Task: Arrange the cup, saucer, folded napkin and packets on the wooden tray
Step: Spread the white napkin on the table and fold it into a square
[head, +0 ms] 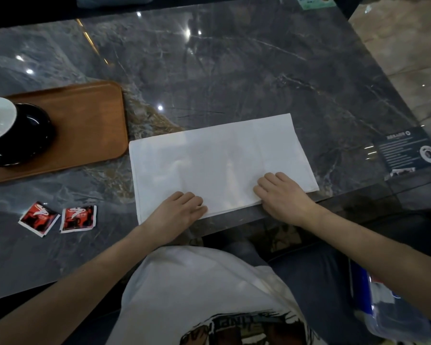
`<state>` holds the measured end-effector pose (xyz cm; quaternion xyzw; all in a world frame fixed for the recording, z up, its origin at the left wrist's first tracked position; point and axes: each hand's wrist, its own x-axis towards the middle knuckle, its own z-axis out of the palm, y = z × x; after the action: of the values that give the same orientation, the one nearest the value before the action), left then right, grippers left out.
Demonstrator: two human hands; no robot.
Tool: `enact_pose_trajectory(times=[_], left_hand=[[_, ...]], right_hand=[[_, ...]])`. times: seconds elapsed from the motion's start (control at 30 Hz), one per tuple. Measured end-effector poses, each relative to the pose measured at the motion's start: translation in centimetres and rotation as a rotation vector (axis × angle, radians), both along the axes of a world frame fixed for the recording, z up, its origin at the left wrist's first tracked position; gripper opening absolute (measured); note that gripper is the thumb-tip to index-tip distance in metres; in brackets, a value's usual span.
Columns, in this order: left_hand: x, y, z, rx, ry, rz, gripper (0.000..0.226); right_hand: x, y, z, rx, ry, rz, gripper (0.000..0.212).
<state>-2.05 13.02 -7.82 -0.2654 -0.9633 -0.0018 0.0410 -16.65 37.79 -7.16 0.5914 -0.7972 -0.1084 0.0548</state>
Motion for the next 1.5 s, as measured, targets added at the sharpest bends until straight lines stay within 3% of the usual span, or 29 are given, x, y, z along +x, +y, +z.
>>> enact_pose_trajectory(times=[0.2, 0.5, 0.8, 1.03, 1.23, 1.33, 1.5], left_hand=[[-0.7, 1.9, 0.0, -0.006, -0.045, 0.036, 0.029], [-0.6, 2.1, 0.4, 0.086, -0.047, 0.106, 0.028], [-0.6, 2.1, 0.2, 0.122, -0.067, 0.133, 0.031], [-0.6, 2.2, 0.5, 0.169, -0.128, 0.184, 0.038], [-0.5, 2.1, 0.9, 0.215, -0.172, 0.210, 0.038], [-0.3, 2.0, 0.8, 0.224, -0.181, 0.213, 0.037], [0.3, 2.2, 1.0, 0.234, -0.152, 0.252, 0.034]], right_hand=[[2.2, -1.3, -0.9, -0.065, -0.051, -0.014, 0.032], [2.9, -0.9, -0.9, -0.203, 0.023, -0.128, 0.026], [3.2, -0.9, -0.9, -0.216, 0.006, -0.215, 0.025], [2.7, -0.6, -0.1, -0.221, -0.150, -0.124, 0.015], [2.7, -3.0, 0.4, -0.306, -0.317, -0.228, 0.006], [2.8, -6.1, -0.3, -0.327, -0.341, -0.350, 0.036], [2.7, -8.3, -3.2, -0.111, -0.468, -0.428, 0.056]])
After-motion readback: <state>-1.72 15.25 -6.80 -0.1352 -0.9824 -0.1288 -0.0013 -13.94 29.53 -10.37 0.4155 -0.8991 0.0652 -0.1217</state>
